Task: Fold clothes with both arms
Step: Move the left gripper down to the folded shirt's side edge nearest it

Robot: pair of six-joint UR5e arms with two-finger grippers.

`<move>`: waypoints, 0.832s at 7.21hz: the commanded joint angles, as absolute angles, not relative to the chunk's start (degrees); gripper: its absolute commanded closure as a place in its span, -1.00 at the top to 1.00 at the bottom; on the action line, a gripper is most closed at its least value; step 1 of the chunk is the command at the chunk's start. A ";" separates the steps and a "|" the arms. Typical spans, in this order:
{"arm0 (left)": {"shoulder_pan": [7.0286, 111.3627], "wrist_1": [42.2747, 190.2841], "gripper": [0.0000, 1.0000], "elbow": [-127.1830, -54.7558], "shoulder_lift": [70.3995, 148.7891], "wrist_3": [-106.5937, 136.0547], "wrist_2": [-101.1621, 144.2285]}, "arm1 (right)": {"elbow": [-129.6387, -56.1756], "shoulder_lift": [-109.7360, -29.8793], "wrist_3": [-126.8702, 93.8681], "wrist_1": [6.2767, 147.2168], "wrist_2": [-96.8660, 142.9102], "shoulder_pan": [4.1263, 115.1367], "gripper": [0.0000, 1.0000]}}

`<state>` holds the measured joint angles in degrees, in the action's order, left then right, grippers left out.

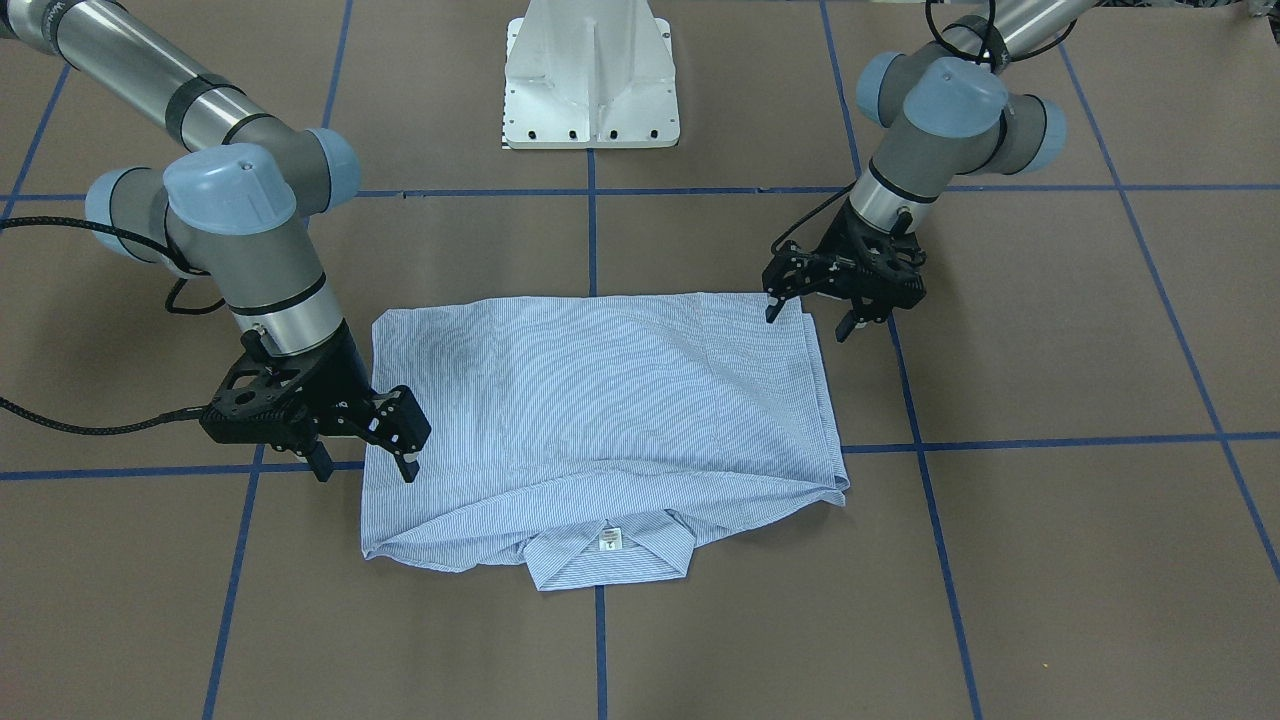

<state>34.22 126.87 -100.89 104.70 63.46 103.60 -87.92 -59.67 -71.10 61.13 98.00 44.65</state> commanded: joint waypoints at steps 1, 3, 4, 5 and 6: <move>30.07 128.06 0.96 -100.46 103.54 67.85 99.59 | -88.07 -59.68 -71.10 61.08 98.00 44.65 1.00; 29.10 128.06 0.78 -100.20 103.10 67.85 98.71 | -88.07 -59.68 -71.28 61.08 98.00 44.65 1.00; 28.74 127.97 0.67 -100.11 103.01 67.94 98.61 | -88.33 -59.68 -71.28 61.08 98.00 44.65 1.00; 28.39 127.79 0.54 -100.02 103.01 67.85 98.61 | -88.33 -59.68 -71.28 61.08 98.00 44.65 1.00; 28.39 127.71 0.36 -100.02 103.01 67.94 98.61 | -88.33 -59.68 -71.28 61.08 98.00 44.65 1.00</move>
